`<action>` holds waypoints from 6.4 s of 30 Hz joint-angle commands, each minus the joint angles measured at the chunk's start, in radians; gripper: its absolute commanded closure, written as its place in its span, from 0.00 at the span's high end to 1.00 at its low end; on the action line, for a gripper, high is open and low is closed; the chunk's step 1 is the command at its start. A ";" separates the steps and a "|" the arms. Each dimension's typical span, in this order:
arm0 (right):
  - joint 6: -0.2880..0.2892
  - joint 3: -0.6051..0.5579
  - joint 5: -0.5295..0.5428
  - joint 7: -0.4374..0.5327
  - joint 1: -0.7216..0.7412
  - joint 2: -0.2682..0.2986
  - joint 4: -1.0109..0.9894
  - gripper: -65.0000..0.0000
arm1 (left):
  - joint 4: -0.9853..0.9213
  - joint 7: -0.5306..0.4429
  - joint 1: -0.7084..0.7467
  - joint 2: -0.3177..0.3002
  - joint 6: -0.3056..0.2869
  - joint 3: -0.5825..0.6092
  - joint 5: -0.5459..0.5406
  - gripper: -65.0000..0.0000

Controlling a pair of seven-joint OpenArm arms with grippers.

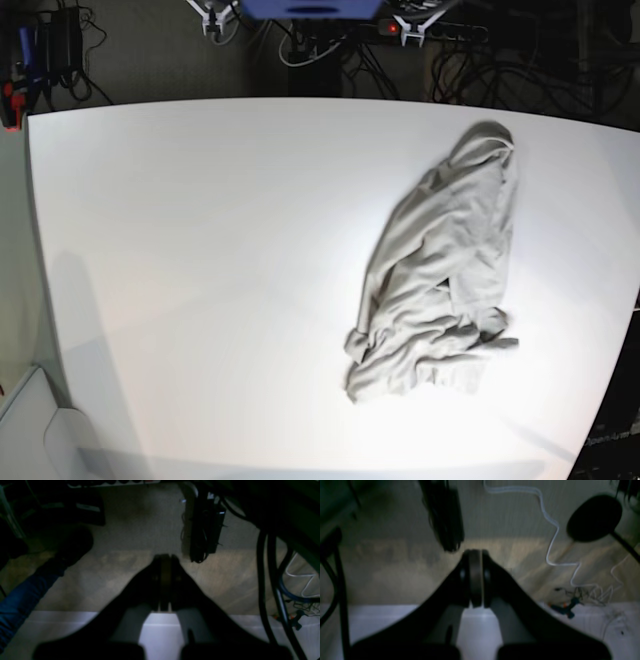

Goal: Layout the t-shirt on the table in an organized manner, then fold the t-shirt properly

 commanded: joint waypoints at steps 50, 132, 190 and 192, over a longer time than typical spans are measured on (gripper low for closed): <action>0.166 0.099 0.120 -0.006 -0.922 0.104 1.746 0.00 | 1.753 0.011 0.959 -0.158 -0.003 -0.134 -0.138 0.00; 0.316 -0.337 0.115 -0.601 -0.073 -0.017 1.707 0.13 | 1.860 0.364 0.482 -0.190 -0.003 -0.135 -0.276 0.00; 0.318 -0.481 0.120 -0.452 0.370 -0.166 1.017 0.31 | 1.866 0.361 0.474 -0.200 0.000 -0.160 -0.276 0.00; 0.318 -0.481 0.120 -0.452 0.369 -0.166 1.015 0.31 | 1.866 0.364 0.453 -0.190 -0.001 -0.194 -0.276 0.00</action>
